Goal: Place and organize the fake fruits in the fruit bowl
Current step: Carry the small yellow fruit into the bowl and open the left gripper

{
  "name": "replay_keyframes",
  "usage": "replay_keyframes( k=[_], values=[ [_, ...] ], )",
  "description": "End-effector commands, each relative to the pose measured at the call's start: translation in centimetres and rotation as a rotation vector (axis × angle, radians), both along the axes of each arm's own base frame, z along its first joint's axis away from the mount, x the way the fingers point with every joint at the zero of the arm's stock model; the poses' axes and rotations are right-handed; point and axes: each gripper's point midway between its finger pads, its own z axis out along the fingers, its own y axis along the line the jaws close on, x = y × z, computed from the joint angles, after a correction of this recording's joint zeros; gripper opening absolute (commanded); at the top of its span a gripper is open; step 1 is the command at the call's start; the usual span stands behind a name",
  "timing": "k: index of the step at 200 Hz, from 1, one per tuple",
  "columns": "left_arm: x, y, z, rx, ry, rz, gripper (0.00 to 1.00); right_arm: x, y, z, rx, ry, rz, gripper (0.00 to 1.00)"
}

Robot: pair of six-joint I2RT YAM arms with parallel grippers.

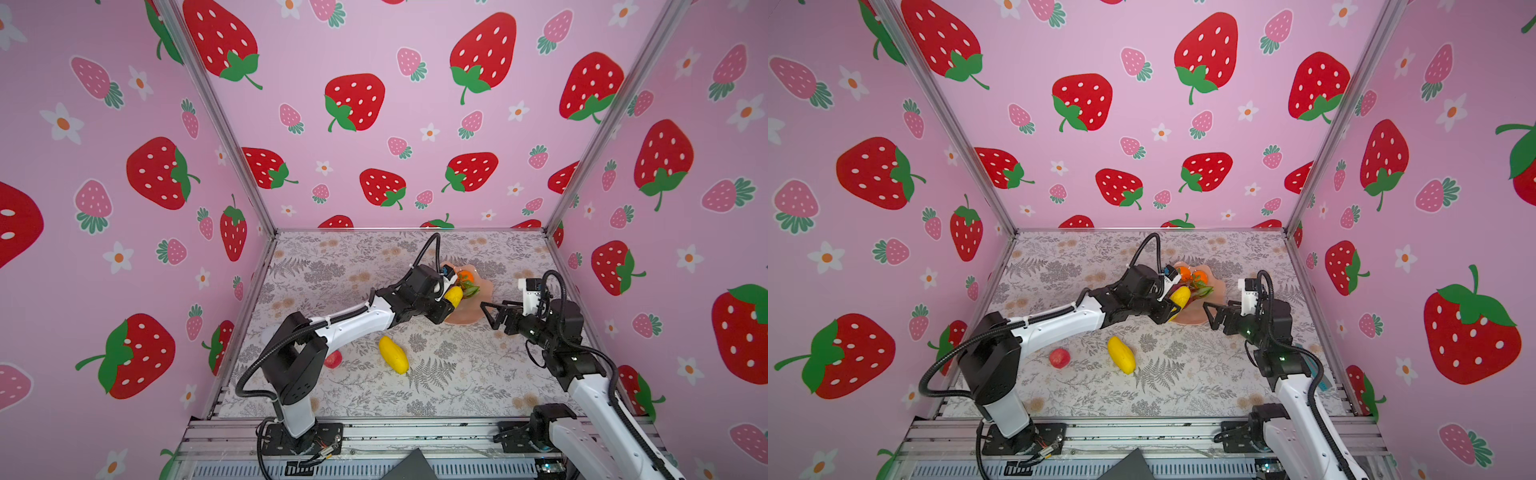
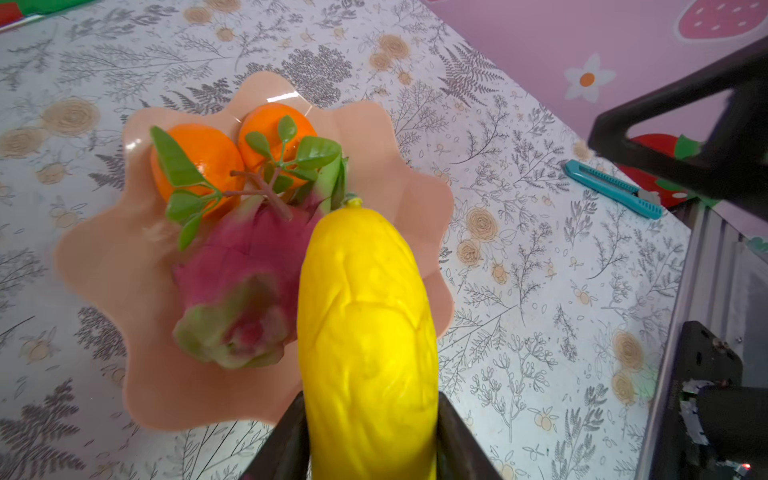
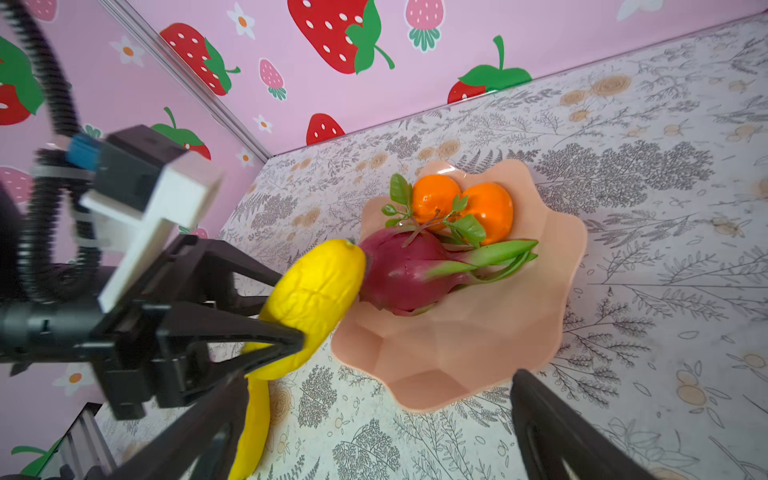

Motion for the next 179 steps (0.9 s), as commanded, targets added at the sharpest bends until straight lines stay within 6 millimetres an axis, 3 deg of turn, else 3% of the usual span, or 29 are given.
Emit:
replay_keyframes(
  k=[1,54,105,179],
  values=[
    [0.3,-2.7,1.5,-0.028,-0.049,-0.098,0.47,-0.4,-0.5,-0.3,0.011,0.018,-0.032,0.99],
    [1.3,-6.3,-0.1,-0.021,-0.033,-0.146,0.48,-0.5,-0.6,-0.6,0.020,0.025,-0.040,0.99],
    [2.8,-8.4,-2.3,-0.028,-0.010,-0.120,0.49,-0.7,-0.8,0.2,0.021,-0.002,-0.049,0.99],
    [4.5,-9.5,-4.1,0.002,-0.021,-0.095,0.57,-1.1,-0.9,-0.1,0.039,0.001,-0.053,0.99]
  ],
)
